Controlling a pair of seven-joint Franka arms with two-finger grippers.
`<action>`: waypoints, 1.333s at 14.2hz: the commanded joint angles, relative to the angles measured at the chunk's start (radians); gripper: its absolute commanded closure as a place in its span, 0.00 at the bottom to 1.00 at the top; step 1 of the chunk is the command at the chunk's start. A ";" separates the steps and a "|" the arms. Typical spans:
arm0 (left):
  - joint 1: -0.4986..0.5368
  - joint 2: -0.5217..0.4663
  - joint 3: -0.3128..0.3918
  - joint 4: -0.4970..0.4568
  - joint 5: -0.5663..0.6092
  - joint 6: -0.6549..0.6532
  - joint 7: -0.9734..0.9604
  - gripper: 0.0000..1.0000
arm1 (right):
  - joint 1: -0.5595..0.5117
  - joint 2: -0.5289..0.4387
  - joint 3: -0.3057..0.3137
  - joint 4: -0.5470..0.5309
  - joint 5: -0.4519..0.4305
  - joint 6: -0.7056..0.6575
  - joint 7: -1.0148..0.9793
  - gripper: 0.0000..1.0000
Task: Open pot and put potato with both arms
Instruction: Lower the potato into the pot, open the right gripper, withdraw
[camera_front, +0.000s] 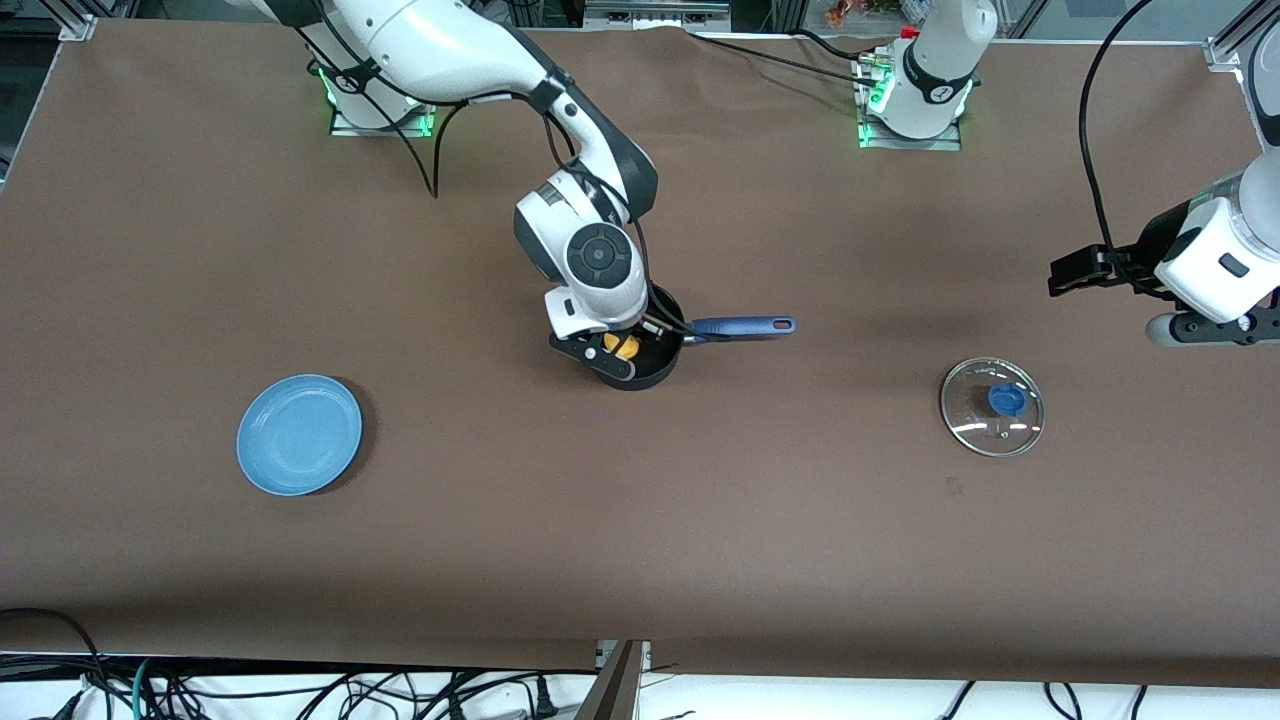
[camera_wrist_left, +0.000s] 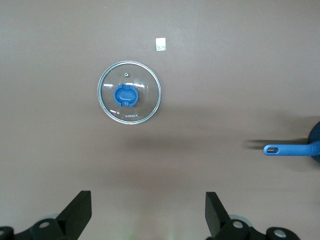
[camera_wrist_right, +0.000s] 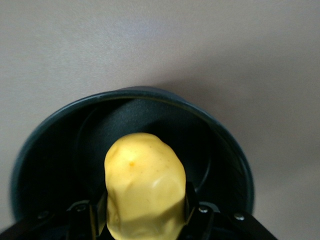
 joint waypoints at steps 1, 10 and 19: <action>0.007 0.016 -0.008 0.034 0.018 -0.025 -0.006 0.00 | 0.023 0.040 -0.007 0.025 -0.025 0.020 0.007 0.60; 0.007 0.019 -0.008 0.034 0.016 -0.025 -0.005 0.00 | 0.009 -0.106 -0.021 0.028 -0.022 -0.086 -0.004 0.00; 0.006 0.019 -0.008 0.034 0.016 -0.025 -0.005 0.00 | -0.123 -0.446 -0.225 0.010 -0.012 -0.445 -0.285 0.00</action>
